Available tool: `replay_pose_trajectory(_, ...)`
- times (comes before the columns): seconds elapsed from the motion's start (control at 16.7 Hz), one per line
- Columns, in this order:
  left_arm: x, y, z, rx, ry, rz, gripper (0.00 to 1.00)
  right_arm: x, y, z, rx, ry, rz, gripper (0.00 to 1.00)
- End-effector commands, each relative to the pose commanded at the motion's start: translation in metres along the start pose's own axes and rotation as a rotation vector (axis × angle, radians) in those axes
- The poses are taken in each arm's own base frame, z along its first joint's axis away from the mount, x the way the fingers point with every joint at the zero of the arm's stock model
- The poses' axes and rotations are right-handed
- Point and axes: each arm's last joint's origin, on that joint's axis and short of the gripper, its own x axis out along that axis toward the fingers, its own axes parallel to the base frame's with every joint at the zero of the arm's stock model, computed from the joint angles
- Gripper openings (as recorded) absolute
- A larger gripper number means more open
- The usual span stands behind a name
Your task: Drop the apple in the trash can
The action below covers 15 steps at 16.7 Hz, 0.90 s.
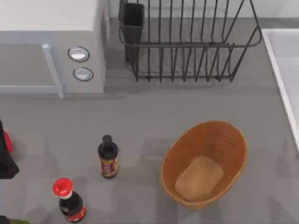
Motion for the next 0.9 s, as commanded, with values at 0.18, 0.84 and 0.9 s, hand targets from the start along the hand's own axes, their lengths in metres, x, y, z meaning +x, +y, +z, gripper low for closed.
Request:
replay_pose_trajectory(0.18,0.000,0.000,0.001,0.007,0.010,0.000,1.00,0.000,0.000,0.000,0.000,0.000,0.000,1.00)
replay_pose_trajectory(0.84,0.057,0.008,0.052,0.434,0.688,-0.133,1.00,0.000,0.000,0.000,0.000,0.000,0.000,1.00)
replay_pose_trajectory(0.9,0.069,0.010,0.055,0.482,0.769,-0.171,1.00,0.000,0.000,0.000,0.000,0.000,0.000,1.00)
